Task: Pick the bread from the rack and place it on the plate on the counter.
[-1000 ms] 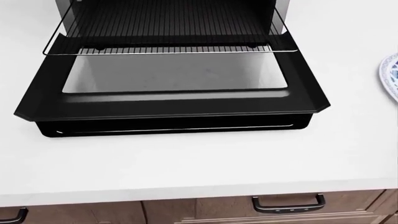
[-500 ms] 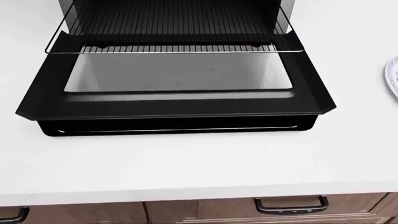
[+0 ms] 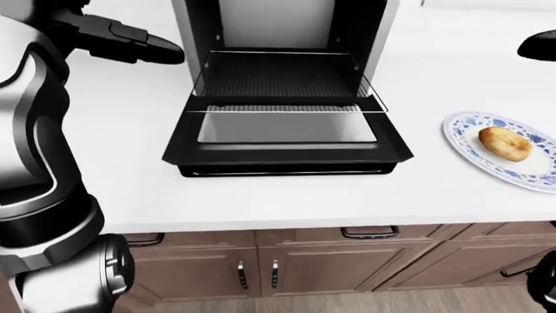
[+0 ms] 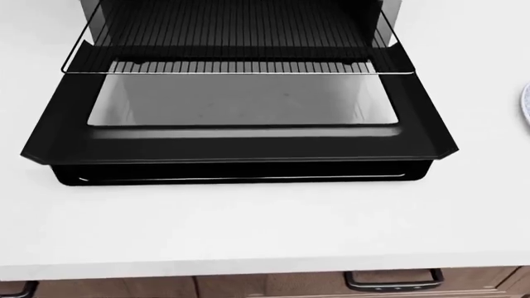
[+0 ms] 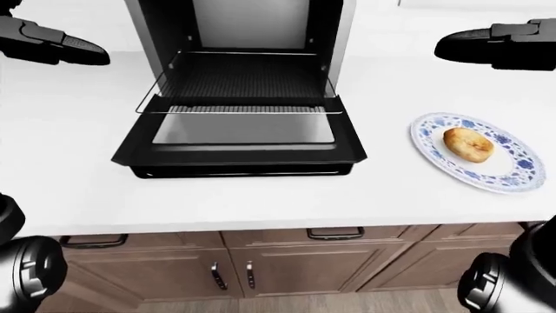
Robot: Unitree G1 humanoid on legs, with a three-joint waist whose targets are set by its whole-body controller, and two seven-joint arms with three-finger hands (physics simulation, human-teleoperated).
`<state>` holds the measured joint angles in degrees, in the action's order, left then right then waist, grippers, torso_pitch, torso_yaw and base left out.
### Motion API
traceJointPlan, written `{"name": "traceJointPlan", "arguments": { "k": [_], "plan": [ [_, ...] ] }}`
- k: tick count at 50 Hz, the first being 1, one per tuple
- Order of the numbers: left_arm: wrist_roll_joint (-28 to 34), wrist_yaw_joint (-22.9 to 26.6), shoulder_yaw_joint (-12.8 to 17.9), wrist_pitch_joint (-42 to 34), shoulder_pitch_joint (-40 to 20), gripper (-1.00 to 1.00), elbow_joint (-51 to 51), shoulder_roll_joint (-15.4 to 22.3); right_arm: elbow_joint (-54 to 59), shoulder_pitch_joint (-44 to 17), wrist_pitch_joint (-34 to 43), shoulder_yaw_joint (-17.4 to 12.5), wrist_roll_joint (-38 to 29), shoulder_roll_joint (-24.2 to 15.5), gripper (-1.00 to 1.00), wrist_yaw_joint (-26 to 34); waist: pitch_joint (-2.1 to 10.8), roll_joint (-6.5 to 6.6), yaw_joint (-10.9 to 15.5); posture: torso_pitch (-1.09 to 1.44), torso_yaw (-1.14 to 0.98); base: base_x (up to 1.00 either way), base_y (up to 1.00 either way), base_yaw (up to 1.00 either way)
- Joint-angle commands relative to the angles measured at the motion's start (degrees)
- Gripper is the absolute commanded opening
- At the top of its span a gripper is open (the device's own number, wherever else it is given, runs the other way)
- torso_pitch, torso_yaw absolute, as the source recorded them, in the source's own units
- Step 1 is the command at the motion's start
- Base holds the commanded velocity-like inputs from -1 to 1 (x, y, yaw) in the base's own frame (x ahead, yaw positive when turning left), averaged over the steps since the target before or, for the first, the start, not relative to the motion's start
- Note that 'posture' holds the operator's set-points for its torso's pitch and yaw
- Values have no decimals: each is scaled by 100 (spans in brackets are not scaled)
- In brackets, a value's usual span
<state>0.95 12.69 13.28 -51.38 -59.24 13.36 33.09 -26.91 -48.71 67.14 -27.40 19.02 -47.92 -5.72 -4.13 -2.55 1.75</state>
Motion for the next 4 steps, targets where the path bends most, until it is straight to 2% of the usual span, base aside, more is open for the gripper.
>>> {"name": "traceJointPlan", "arguments": {
  "k": [1,4],
  "plan": [
    [19,-38,47,154,-169,100,112,62,-270,-133,108,-139,186,-95,100,-180,144,-1,-1,0,0,0,0,0],
    [16,-66,57,162,-89,100,166,22,-615,68,293,-320,391,-42,100,-319,135,5,8,0,0,0,0,0]
  ]
}}
